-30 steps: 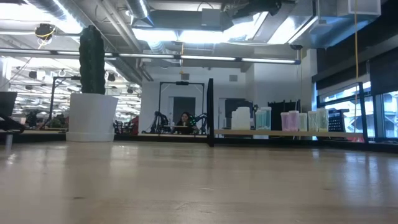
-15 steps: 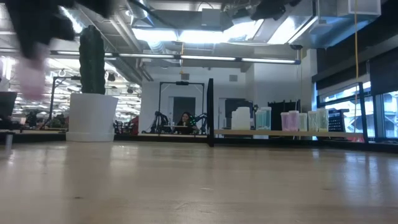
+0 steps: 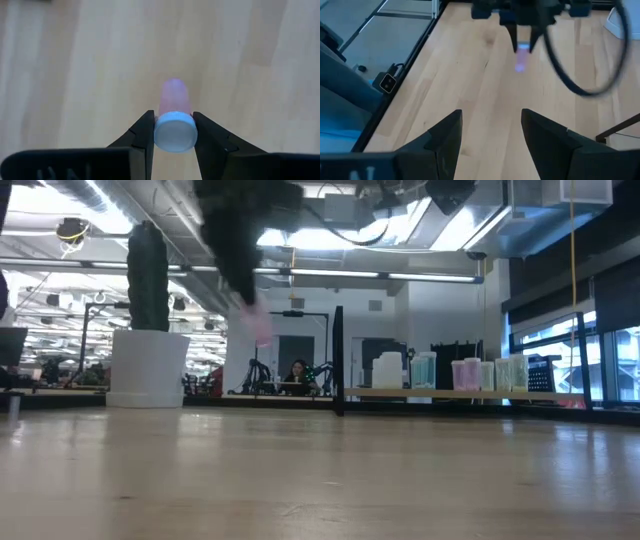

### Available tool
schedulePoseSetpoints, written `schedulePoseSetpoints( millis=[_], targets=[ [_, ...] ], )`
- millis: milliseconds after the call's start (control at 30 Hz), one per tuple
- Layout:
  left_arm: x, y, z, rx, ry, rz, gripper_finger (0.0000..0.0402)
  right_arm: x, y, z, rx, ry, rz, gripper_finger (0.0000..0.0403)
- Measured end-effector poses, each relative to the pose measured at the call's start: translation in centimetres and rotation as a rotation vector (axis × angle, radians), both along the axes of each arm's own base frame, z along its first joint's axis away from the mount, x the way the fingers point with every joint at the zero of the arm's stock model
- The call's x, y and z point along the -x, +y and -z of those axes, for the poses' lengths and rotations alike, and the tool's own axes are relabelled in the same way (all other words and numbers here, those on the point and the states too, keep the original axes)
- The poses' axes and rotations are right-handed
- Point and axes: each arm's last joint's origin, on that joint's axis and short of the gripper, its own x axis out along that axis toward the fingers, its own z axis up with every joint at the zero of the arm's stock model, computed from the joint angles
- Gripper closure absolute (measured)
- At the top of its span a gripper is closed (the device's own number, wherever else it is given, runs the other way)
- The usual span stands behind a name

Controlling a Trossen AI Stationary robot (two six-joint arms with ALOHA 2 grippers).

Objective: Pick and place medicine bottles onto shelf by color
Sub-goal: Put the pink pill bottle on the shelf aligned with the other pink pill bottles

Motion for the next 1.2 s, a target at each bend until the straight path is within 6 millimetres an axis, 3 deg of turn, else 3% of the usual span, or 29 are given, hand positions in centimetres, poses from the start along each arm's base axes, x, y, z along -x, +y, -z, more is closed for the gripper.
schedulePoseSetpoints(
  millis=[333, 600, 967, 1200],
  targets=[
    [-5.6, 2.7, 0.1, -0.059, -0.002, 0.172, 0.031, 0.0, 0.0, 0.0, 0.002, -0.001, -0.001, 0.0196],
    [-8.4, 3.8, 3.2, -0.064, 0.124, 0.218, 0.031, 0.0, 0.0, 0.0, 0.0, 0.001, 0.0, 0.0196],
    [-9.4, 4.0, 6.8, -0.049, 0.216, 0.218, 0.031, 0.0, 0.0, 0.0, 0.002, -0.005, -0.001, 0.0196],
    [-9.5, 4.0, 7.0, -0.047, 0.222, 0.218, 0.031, 0.0, 0.0, 0.0, 0.003, -0.006, -0.002, 0.0196]
  ],
)
